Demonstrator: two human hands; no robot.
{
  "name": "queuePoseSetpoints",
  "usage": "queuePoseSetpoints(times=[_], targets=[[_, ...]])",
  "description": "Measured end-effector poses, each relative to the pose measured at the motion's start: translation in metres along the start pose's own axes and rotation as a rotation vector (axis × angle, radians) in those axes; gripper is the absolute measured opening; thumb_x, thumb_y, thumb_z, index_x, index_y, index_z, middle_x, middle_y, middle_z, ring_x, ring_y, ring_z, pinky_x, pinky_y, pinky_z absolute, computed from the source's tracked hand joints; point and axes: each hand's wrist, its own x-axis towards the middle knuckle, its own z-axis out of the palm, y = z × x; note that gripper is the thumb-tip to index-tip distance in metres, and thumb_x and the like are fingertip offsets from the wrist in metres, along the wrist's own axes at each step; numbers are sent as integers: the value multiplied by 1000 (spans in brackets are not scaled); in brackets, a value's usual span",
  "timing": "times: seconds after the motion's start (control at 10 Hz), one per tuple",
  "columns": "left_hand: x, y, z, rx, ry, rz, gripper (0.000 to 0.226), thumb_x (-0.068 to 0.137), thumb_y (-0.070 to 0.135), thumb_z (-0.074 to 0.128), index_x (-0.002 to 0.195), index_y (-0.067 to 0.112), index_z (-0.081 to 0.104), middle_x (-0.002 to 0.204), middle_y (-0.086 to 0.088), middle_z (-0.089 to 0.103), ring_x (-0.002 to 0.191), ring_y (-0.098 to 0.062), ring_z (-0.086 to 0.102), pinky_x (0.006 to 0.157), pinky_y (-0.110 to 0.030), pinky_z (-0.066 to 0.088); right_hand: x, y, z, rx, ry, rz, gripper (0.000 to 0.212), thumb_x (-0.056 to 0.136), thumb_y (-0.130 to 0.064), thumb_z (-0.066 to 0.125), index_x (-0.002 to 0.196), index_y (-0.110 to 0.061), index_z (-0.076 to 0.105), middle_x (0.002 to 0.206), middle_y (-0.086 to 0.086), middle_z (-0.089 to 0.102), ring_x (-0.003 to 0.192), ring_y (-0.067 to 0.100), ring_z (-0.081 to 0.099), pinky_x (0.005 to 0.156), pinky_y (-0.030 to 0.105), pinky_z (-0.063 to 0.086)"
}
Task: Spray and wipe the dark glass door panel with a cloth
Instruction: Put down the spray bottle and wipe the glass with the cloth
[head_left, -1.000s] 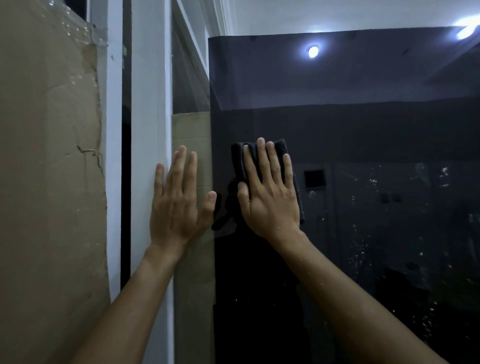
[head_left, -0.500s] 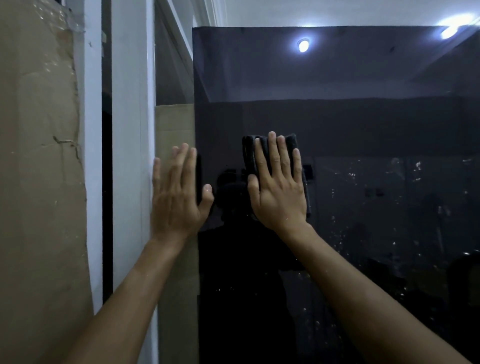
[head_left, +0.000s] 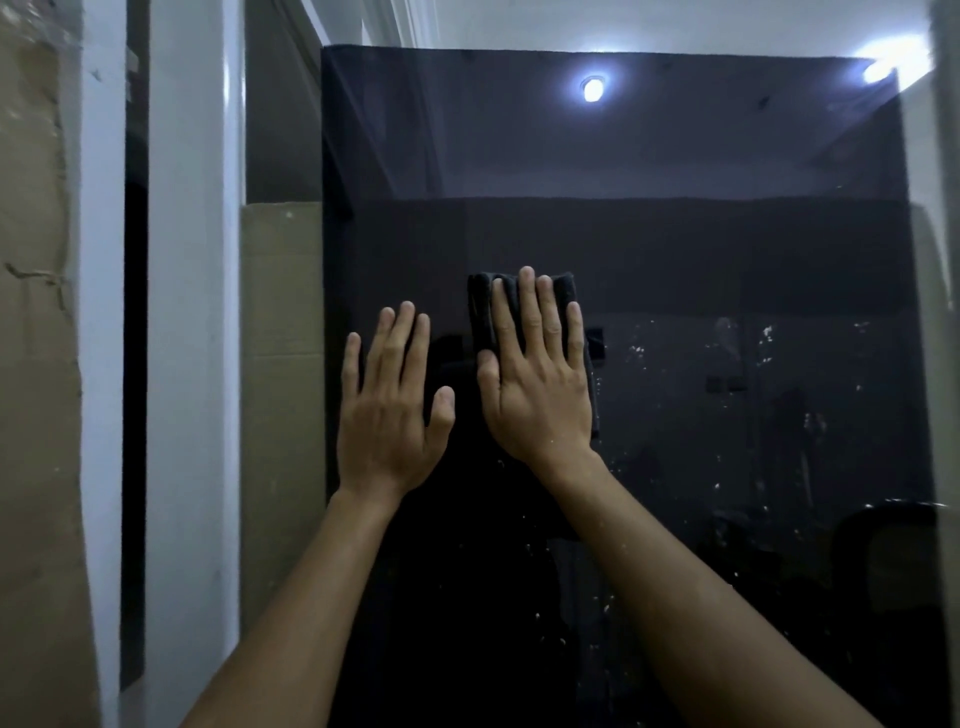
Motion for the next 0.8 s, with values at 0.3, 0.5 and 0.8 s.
queuePoseSetpoints(times=[0.3, 0.5, 0.8], targets=[[1, 2, 1, -14, 0, -44, 67, 100, 40, 26, 156, 4, 32, 167, -12, 24, 156, -25, 16, 126, -55, 12, -10, 76, -17, -4, -10, 84, 68, 102, -34, 26, 164, -13, 7, 172, 12, -2, 159, 25, -5, 128, 52, 3], [9, 56, 4, -107, 6, -52, 68, 101, 43, 22, 156, 3, 31, 167, -12, 24, 157, -25, 14, 127, -54, 7, -9, 78, -17, -2, -11, 84, 68, 102, -34, 26, 164, -13, 8, 172, 13, -1, 159, 25, -4, 128, 52, 3], [16, 112, 27, -59, -53, 5, 70, 103, 50, 17, 158, 8, 29, 168, -10, 20, 157, -23, 12, 127, -53, 11, -10, 88, -15, -25, -3, 28, 66, 104, -35, 27, 164, -13, 11, 171, 14, 2, 159, 26, -1, 128, 51, 5]])
